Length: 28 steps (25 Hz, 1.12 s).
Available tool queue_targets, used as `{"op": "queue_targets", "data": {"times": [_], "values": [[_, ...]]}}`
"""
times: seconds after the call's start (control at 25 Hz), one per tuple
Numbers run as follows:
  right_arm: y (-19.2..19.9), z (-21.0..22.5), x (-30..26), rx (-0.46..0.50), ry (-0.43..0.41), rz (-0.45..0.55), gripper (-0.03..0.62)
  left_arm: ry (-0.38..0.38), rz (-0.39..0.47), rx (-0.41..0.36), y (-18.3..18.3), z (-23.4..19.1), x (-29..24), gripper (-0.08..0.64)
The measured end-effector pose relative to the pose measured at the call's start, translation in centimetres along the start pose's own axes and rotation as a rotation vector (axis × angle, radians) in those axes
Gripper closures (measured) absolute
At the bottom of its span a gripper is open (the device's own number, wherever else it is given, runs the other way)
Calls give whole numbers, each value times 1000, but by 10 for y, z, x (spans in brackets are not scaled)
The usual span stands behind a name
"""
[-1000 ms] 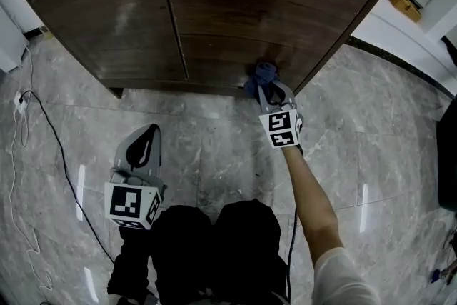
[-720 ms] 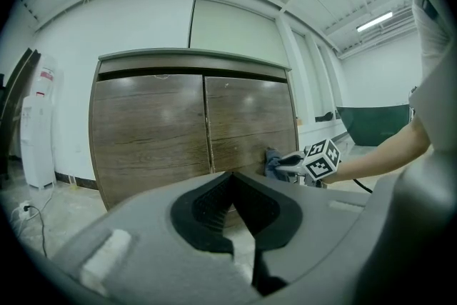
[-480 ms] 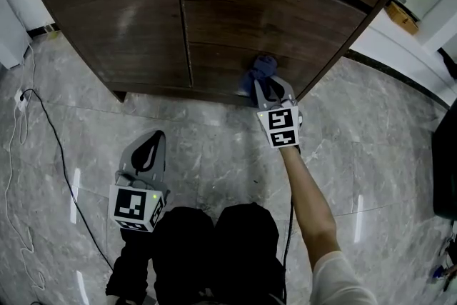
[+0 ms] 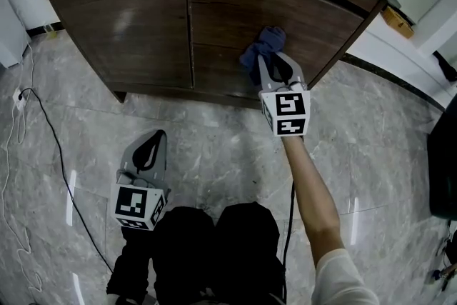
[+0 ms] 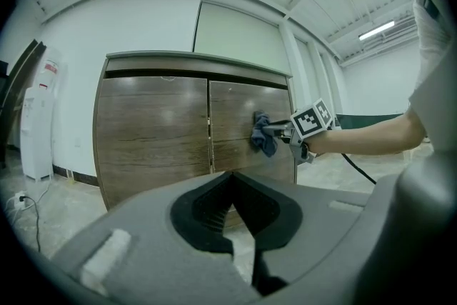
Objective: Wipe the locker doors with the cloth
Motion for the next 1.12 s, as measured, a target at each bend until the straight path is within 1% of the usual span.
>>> {"op": "queue_targets", "data": {"times": [0.12,0.2,0.32,0.76,0.96,1.12], "values": [[-25,-2,-2,-4,7,36,518,6,3,7,0,1,1,561],[-39,-4,-3,11,7,57,518,9,6,10,-1,0,2,561],[-56,-5,-4,36,6,85,518,7,11,7,-3,-2,3,561],[-127,-14,-13,61,-12,211,517,7,5,10,-3,-7,5,561],[-124,-17,-15,41,-8,239,518,6,-2,13,2,-8,6,561],[-115,-23,-16,38,-17,234,518,-1,-6,16,6,-12,7,561]]}}
Point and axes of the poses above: the fingertips, and each gripper's own axes: x backward along the fingers, z to its right, y out of its underside, the point moved 6 cm from there along x, backward along the fingers, and after that the axes turned 11 degrees about -x, right-handed, at the moved point
